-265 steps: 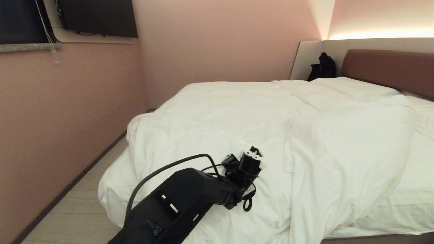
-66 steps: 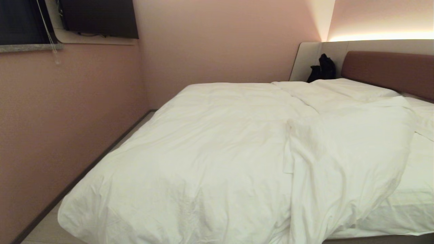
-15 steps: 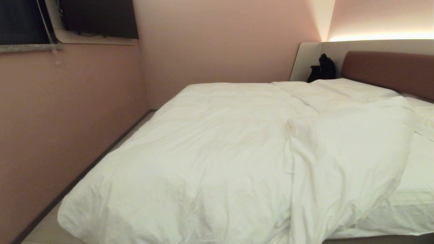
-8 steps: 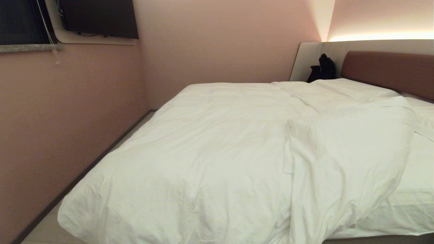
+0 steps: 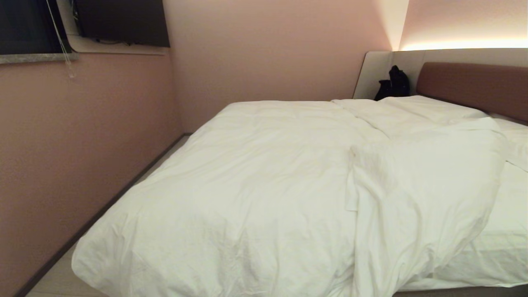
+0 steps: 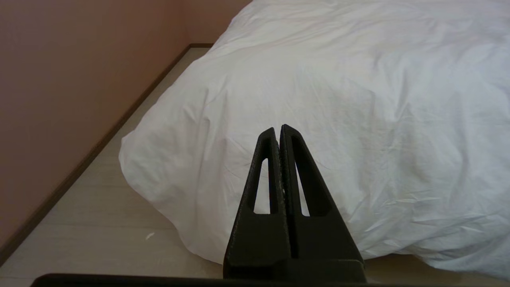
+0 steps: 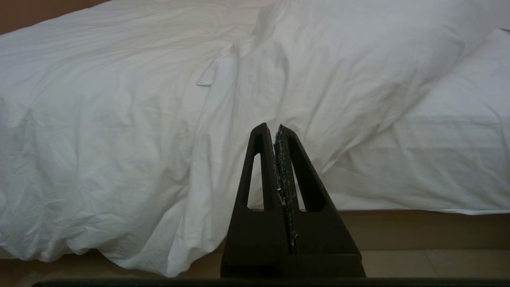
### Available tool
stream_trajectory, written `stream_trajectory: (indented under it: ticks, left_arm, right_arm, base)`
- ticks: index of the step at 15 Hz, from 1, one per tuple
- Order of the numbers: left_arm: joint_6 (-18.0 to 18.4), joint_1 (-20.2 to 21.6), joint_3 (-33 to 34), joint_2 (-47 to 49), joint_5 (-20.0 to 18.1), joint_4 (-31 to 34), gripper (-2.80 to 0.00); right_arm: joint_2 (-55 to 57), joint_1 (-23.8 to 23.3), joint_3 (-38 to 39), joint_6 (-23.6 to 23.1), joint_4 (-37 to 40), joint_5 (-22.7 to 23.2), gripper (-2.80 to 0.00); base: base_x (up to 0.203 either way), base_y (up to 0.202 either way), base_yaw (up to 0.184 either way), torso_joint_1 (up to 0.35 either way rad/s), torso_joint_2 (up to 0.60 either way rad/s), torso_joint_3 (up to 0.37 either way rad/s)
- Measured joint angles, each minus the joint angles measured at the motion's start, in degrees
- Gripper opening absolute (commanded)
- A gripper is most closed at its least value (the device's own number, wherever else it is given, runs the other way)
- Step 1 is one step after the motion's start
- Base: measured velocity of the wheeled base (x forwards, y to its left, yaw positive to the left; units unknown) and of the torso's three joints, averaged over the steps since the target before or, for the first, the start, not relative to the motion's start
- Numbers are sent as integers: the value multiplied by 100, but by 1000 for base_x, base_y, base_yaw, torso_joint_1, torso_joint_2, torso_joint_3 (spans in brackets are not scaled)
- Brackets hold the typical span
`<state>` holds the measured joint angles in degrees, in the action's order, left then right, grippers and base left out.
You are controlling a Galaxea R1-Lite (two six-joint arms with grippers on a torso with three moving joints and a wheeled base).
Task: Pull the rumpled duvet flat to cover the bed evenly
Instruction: Hold the folded corner of the quilt
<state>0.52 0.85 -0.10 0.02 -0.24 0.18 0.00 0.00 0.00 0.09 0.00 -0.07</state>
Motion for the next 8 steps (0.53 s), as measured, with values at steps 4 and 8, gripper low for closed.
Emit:
stream_trajectory:
  ticks: [4, 8]
  left_arm:
    - [-11, 2, 2, 0, 2, -11, -280]
    - [-12, 2, 10, 0, 6, -9, -280]
  right_arm:
    - [0, 0, 0, 0, 0, -2, -280]
    - [0, -2, 0, 0, 0, -2, -280]
  base:
    - [-1, -146, 2, -2, 1, 2]
    - [0, -195, 0, 1, 3, 2]
